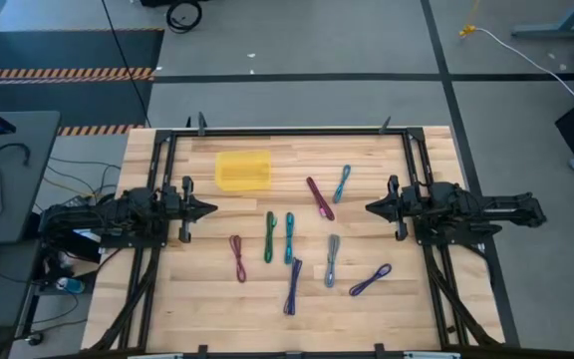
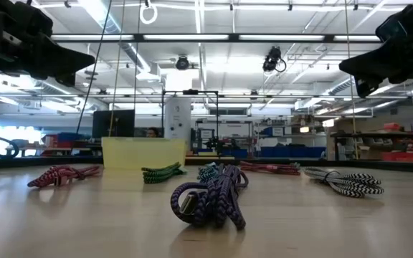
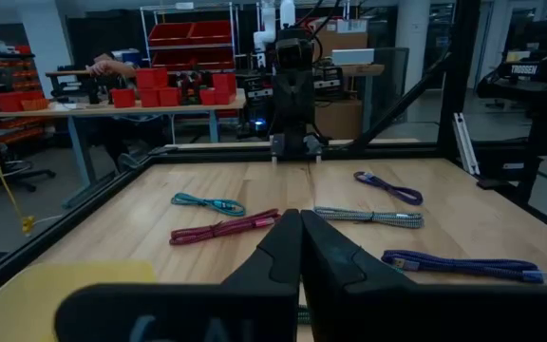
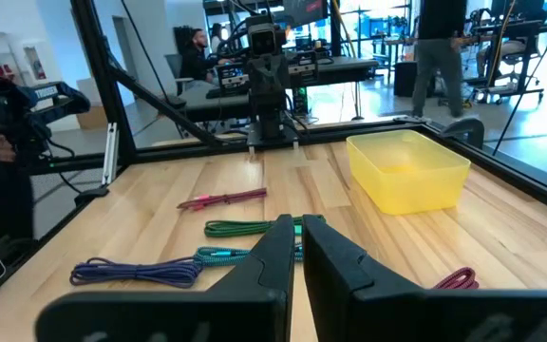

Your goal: Pick and place USB-C Cables

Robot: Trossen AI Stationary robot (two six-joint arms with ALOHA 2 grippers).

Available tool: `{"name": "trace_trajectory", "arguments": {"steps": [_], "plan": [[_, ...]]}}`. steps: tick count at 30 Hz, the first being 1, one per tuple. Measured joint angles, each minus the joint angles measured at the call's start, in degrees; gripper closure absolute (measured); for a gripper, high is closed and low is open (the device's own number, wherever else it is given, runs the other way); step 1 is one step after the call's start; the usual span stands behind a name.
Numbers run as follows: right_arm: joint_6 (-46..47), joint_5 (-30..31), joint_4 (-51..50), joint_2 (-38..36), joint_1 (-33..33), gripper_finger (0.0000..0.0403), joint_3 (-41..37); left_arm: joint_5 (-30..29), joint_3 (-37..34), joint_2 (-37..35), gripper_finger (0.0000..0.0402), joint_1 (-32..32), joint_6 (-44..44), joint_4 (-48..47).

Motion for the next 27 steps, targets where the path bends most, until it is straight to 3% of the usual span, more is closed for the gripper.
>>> {"name": "trace_trajectory", "arguments": {"steps": [9,17,27], "plan": [[0.00,0.00,0.00,0.00,-0.01,0.0371,0.00,-0.16,0.00,-0.02,0.0395,0.00,-0.59,3.21],[-0.01,-0.02,0.02,0.01,0.00,0.0371,0.00,-2.63,0.00,-0.02,0.0395,0.00,-19.18,10.48],[-0.01,0.00,0.22,0.01,-0.01,0.0371,0.00,-2.55,0.00,-0.02,0.0395,-0.01,-30.03,14.15]]}}
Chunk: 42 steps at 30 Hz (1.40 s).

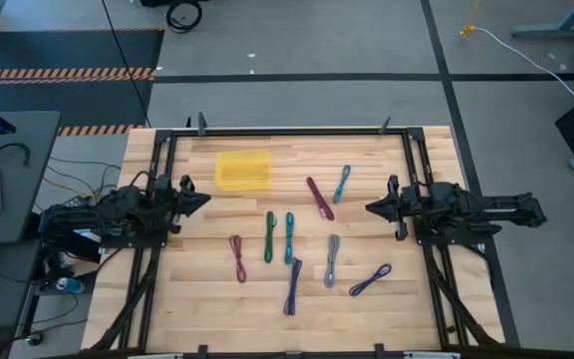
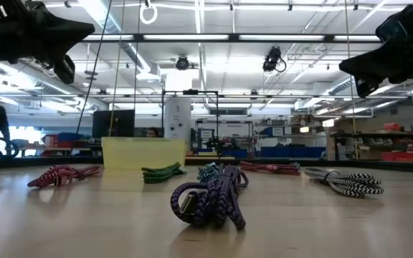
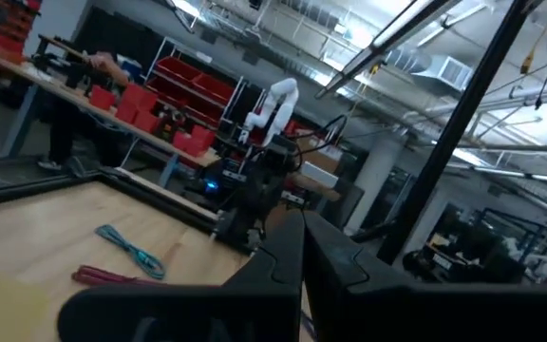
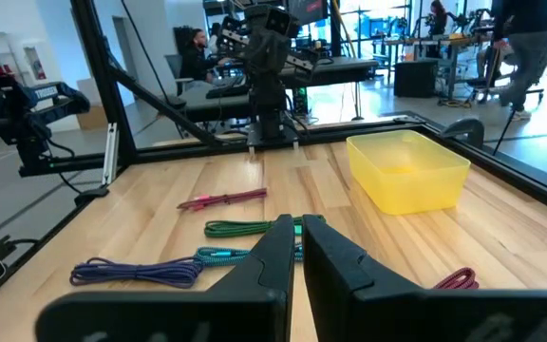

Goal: Pick and place USB-C Cables
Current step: Put the bottom pink charger cable into the bin

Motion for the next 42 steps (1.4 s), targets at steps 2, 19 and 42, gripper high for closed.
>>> {"name": "trace_trajectory", "arguments": {"steps": [2,19,42], "plan": [[0.01,0.10,1.46,0.00,0.00,0.0371,0.01,-0.43,0.00,0.00,0.0395,-0.01,-0.03,0.84],[9.58,18.09,33.64,0.20,0.00,0.0371,0.02,-9.34,3.35,5.19,0.0363,-0.01,-5.47,11.37],[0.76,19.04,45.02,0.20,0.00,0.0371,0.02,5.34,58.85,58.00,0.0259,-0.05,-9.30,-64.55]]}}
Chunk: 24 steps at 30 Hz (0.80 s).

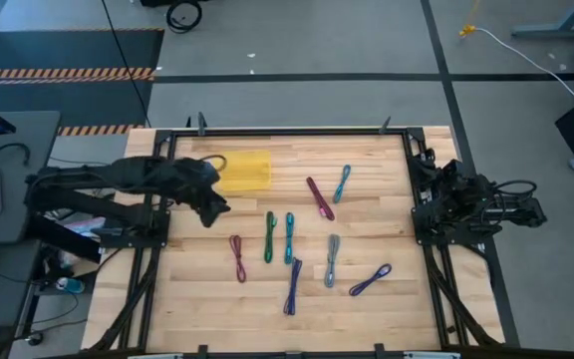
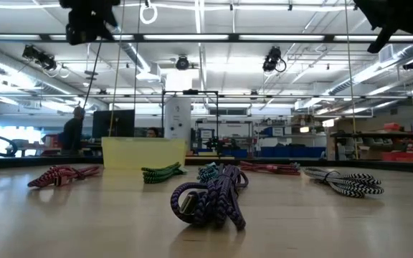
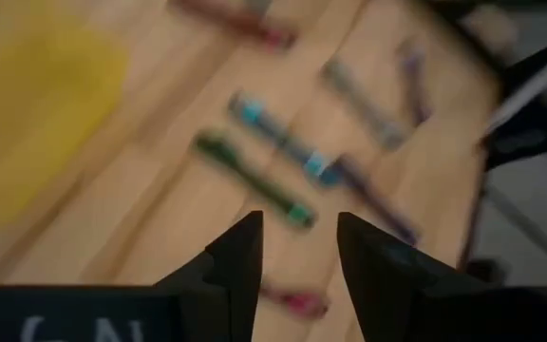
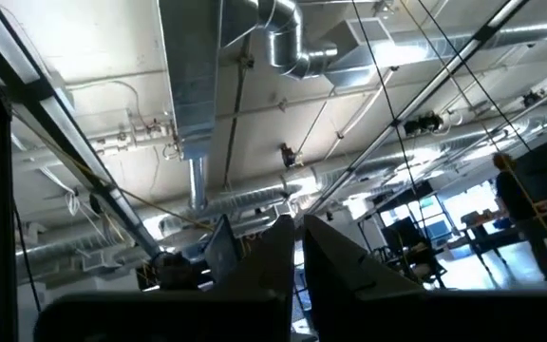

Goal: Pick and place USB-C Cables
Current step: Put the bottom pink charger cable into the bin

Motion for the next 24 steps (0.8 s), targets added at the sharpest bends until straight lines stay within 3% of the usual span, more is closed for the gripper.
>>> {"name": "trace_trajectory", "arguments": {"steps": [4,8,18,24], "plan": [[4.28,-1.94,-2.36,0.02,0.00,0.0367,1.56,1.18,0.32,5.07,0.0259,-0.02,-2.66,-1.21],[4.98,-3.00,-12.86,1.33,0.00,0.0365,8.74,1.89,0.34,8.90,0.0259,-0.04,-3.76,-0.96],[-3.63,1.71,-50.54,18.39,0.00,0.0364,43.09,1.96,0.36,13.12,0.0260,-0.09,-11.00,-1.45],[-7.83,2.55,-61.21,28.54,0.00,0.0364,57.22,-0.91,0.41,14.76,0.0260,-1.50,-28.45,-5.33]]}}
